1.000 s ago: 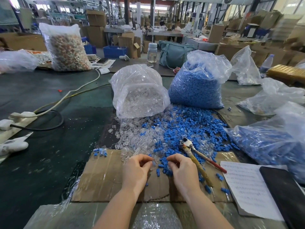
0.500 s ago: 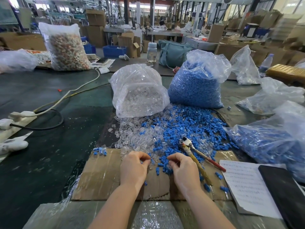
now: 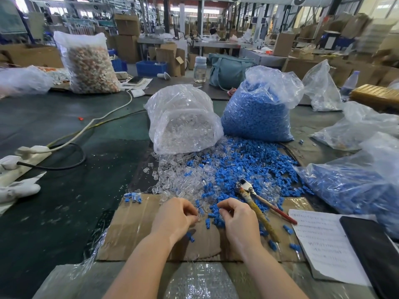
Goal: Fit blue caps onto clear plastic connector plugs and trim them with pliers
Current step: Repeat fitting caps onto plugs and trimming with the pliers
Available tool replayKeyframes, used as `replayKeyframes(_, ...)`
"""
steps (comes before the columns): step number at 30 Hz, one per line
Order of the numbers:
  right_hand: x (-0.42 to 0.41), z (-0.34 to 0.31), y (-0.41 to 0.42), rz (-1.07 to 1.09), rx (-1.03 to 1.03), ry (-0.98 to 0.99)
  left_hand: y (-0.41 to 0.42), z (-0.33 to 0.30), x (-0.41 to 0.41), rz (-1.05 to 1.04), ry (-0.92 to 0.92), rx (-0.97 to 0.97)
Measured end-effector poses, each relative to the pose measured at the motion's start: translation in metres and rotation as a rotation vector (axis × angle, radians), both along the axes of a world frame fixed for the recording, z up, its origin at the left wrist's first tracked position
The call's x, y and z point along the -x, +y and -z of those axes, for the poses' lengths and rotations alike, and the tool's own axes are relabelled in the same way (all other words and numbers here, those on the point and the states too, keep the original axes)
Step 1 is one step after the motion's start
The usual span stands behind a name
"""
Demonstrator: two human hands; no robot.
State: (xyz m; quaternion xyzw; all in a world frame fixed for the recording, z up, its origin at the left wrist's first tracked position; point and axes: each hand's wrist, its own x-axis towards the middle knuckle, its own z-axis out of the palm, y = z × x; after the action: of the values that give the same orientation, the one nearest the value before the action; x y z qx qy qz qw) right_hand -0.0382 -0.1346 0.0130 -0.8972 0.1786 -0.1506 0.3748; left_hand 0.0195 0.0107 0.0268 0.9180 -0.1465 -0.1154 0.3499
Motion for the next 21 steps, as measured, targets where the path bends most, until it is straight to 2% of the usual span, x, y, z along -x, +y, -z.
replayKeyframes(7,0.000,0.000,-0.001,0.007,-0.004,-0.001,-0.011,0.010,-0.008,-0.139,-0.150,0.060)
replayKeyframes(15,-0.002,0.004,-0.002,0.016,0.019,0.004,-0.025,0.025,-0.025,-0.095,-0.304,-0.119)
replayKeyframes(21,-0.004,0.005,-0.004,0.011,0.026,0.006,-0.025,0.029,-0.036,-0.083,-0.330,-0.166)
